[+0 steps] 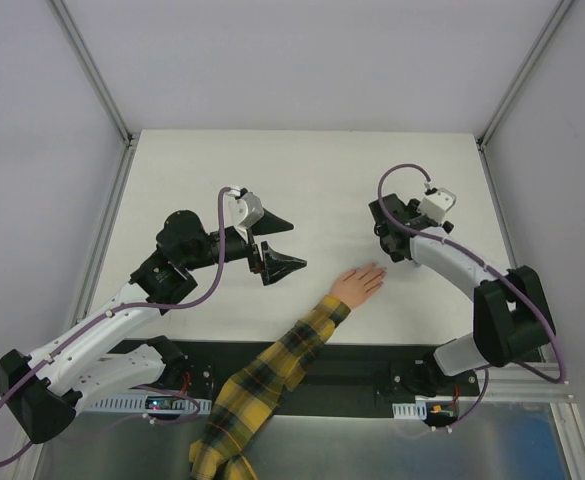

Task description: Paint the nails

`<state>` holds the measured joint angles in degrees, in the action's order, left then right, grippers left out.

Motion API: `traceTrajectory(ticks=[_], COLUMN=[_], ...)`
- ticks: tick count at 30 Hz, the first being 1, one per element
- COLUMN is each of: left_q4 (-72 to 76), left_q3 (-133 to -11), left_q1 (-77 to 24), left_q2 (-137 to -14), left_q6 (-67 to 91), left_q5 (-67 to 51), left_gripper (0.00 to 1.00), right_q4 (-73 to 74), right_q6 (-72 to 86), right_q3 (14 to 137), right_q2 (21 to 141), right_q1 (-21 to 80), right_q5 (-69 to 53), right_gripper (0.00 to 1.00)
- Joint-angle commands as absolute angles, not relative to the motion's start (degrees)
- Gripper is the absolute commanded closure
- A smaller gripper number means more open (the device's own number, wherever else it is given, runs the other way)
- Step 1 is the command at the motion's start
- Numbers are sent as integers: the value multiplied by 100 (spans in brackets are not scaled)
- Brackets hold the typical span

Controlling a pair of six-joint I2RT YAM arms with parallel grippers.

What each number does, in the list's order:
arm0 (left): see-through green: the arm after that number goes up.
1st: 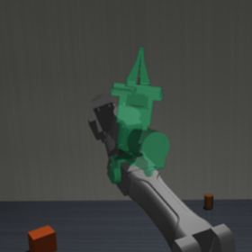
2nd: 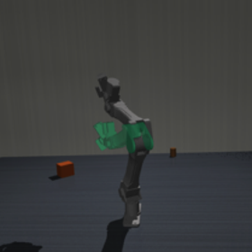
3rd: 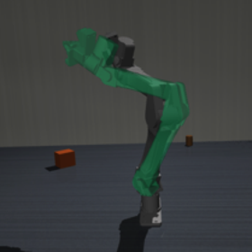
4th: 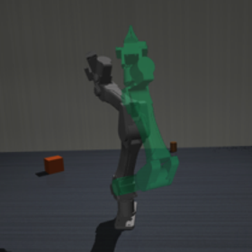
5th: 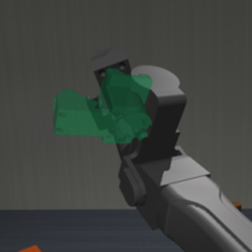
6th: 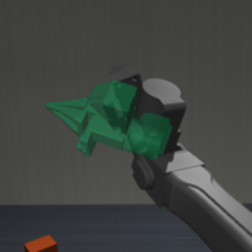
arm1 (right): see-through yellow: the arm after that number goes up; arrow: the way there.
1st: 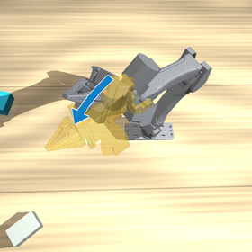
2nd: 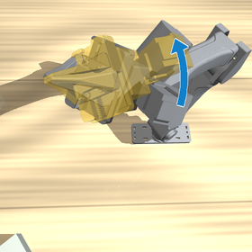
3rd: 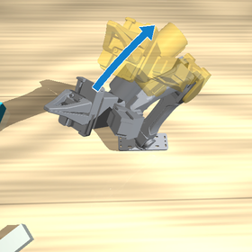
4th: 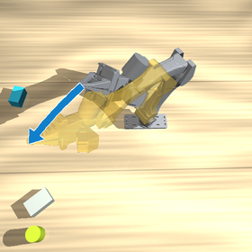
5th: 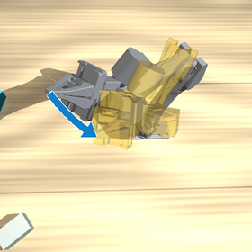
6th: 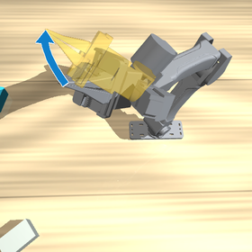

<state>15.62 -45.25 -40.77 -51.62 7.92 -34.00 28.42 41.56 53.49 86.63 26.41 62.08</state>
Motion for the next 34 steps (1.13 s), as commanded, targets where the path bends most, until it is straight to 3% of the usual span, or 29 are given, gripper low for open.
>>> traceTrajectory(ticks=[1, 4, 8, 16, 22, 25, 34], left_q4=[1793, 1740, 1705, 1652, 1573, 1547, 1037], left_q3=[-4553, -4561, -4562, -4562, -4562, -4579, -4992], left_q1=[-4025, -4034, -4034, -4034, -4034, -4025, -3675], left_q2=[-5133, -5133, -5124, -5159, -5124, -5106, -4897], left_q6=[765, 712, 659, 615, 527, 580, 1772], left_q5=[-3489, -3437, -3393, -3243, -2910, -2646, -2136], left_gripper=[9, 9, 9, 9, 8, 8, 7], right_q4=[2645, 2575, 2443, 3682, 4359, 4605, 4553], right_q6=[2919, 2208, 1118, 290, 316, 264, 615], right_q3=[5555, 5406, 4976, 5229, 5572, 5774, 5704], right_q2=[7729, 7147, 5726, 4027, 3095, 2753, 2154], right_q1=[2514, 2444, 2154, 2013, 2013, 2021, 2013], right_q5=[5784, 5301, 3589, 1594, 960, 844, 537], right_gripper=[34, 33, 30, 24, 16, 4, 0])
